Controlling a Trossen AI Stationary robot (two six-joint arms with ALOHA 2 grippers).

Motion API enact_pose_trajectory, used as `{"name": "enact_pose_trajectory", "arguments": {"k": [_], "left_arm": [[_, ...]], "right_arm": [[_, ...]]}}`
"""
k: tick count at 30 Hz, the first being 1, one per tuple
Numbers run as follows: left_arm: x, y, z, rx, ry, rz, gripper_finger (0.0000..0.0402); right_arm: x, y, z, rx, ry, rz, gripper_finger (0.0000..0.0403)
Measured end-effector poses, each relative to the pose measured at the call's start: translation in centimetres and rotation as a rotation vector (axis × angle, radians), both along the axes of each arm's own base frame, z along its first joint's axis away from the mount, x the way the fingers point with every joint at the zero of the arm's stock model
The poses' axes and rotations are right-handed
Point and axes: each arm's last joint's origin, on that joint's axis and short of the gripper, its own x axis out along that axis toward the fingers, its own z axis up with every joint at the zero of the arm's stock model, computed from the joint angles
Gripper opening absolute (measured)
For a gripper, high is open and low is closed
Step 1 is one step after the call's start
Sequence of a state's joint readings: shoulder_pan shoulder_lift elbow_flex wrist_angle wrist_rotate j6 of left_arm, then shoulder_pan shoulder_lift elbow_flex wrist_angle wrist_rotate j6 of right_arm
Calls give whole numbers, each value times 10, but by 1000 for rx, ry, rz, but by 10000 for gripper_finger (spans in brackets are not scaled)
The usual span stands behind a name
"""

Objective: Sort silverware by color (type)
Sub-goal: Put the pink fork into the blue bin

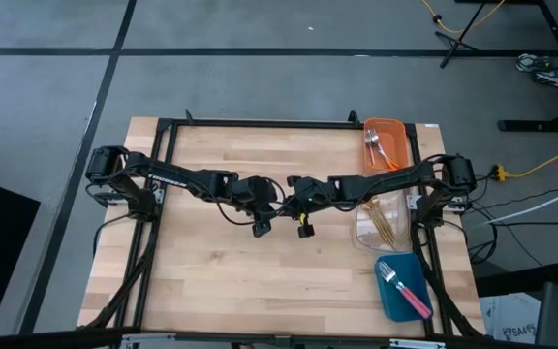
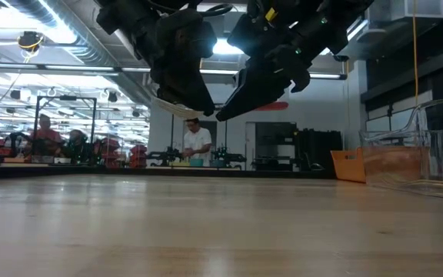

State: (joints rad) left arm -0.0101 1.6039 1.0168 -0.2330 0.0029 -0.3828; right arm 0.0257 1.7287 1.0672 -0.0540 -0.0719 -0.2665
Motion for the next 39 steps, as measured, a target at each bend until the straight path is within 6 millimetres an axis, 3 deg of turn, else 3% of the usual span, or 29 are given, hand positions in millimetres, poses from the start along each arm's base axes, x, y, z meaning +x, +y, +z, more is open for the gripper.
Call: {"name": "enact_pose_trajectory", "arguments": {"k": [19, 29, 39], "left_arm": [[1, 1, 1, 8, -7, 10, 47], [-7, 0, 17, 24, -45, -49, 46], [-22, 5, 37, 189, -67, -19, 46]], "right_arm": [[-4, 0, 0, -1, 38, 0, 19], [-25, 0, 16, 51, 138, -67, 19], [-56, 30, 43, 75, 194, -125, 19]]}}
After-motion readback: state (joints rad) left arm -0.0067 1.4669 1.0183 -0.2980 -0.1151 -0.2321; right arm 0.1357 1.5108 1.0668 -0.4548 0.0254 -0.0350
